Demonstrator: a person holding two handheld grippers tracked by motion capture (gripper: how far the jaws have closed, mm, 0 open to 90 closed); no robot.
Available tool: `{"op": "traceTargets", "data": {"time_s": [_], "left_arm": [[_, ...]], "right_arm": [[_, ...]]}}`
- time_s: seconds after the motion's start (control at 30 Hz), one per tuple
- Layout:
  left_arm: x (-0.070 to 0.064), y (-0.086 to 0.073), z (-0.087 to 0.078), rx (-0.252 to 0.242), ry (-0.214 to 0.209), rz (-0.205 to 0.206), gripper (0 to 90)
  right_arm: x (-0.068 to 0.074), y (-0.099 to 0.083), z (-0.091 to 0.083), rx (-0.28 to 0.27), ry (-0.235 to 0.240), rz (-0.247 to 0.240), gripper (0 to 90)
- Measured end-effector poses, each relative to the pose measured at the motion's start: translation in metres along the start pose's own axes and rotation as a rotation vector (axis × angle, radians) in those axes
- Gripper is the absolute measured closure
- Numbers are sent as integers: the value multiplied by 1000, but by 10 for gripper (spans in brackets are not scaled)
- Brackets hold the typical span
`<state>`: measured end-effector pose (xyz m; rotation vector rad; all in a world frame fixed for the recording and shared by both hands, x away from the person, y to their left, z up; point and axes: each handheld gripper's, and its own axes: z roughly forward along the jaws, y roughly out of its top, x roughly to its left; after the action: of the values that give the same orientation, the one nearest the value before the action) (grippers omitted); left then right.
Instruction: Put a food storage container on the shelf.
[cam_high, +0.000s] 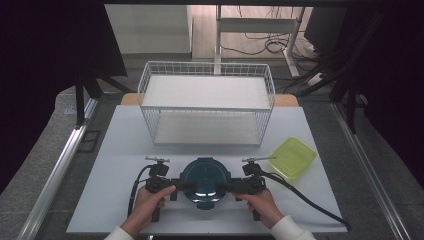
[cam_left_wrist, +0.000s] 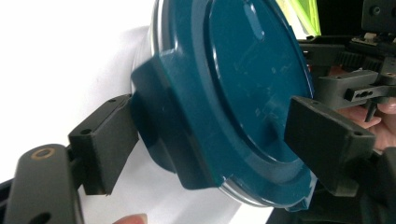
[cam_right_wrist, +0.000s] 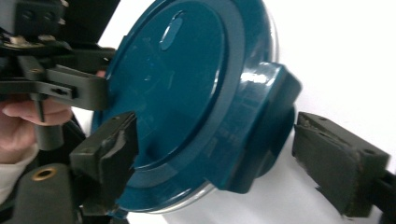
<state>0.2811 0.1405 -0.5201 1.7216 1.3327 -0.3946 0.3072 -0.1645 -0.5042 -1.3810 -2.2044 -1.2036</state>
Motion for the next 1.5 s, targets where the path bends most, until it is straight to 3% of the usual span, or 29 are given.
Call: {"op": "traceTargets", "data": {"time_s": [0.27,0.33,0.57,0.97,1.03,1.13,1.5], "left_arm": [[3,-1,0,2,-32,-66,247],[2,-1,-1,-1,-28,-60,260],[-4,-4,-6,-16,-13,-41,292],[-12,-7,-13,-55,6,-9,347],[-19,-7,-14,-64,35,33,349],[-23,-7,-15,-71,46,46,361],[-27,-5,-18,-86,41,69,370]], "right_arm": [[-3,1,1,27,26,67,245],[-4,1,3,44,51,94,248],[1,0,-1,27,38,110,300],[9,-2,-10,-17,15,89,360],[11,-2,-12,-26,5,66,371],[13,-3,-14,-34,0,56,376],[16,-2,-20,-60,-3,28,376]]}}
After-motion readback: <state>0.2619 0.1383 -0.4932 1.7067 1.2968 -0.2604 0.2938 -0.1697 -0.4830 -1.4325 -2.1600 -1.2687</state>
